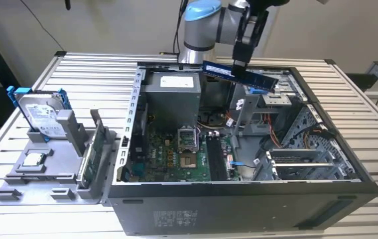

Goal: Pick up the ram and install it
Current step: 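Insert the ram into the slot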

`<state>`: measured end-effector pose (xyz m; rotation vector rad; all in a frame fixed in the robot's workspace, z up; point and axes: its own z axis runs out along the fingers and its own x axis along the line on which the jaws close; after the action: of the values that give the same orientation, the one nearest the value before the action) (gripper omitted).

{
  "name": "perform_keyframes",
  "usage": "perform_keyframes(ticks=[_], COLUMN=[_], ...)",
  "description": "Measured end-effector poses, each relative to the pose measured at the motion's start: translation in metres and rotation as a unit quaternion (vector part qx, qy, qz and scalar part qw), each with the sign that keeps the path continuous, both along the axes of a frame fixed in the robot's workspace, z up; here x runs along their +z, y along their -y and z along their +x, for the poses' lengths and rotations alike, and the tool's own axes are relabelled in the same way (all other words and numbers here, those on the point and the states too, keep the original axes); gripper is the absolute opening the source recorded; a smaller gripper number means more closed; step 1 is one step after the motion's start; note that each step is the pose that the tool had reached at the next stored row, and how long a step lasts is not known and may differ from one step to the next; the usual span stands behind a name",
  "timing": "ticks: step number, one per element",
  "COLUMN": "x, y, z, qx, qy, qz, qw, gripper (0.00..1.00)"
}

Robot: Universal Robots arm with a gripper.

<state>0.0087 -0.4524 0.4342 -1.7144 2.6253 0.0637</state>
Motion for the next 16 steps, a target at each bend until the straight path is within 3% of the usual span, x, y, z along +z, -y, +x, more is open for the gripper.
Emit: perform_keyframes(ticks=[8,16], x=[-0.0003,-0.0008], y=[0.0000,0.0000], z=[0.0000,0.0000], qx=[-0.046,-0.092], qy=[0.0000,0.0000], qz=[-0.0001,0.0000], qw=[0.9989,0.9958], gripper=[0.14,0.14])
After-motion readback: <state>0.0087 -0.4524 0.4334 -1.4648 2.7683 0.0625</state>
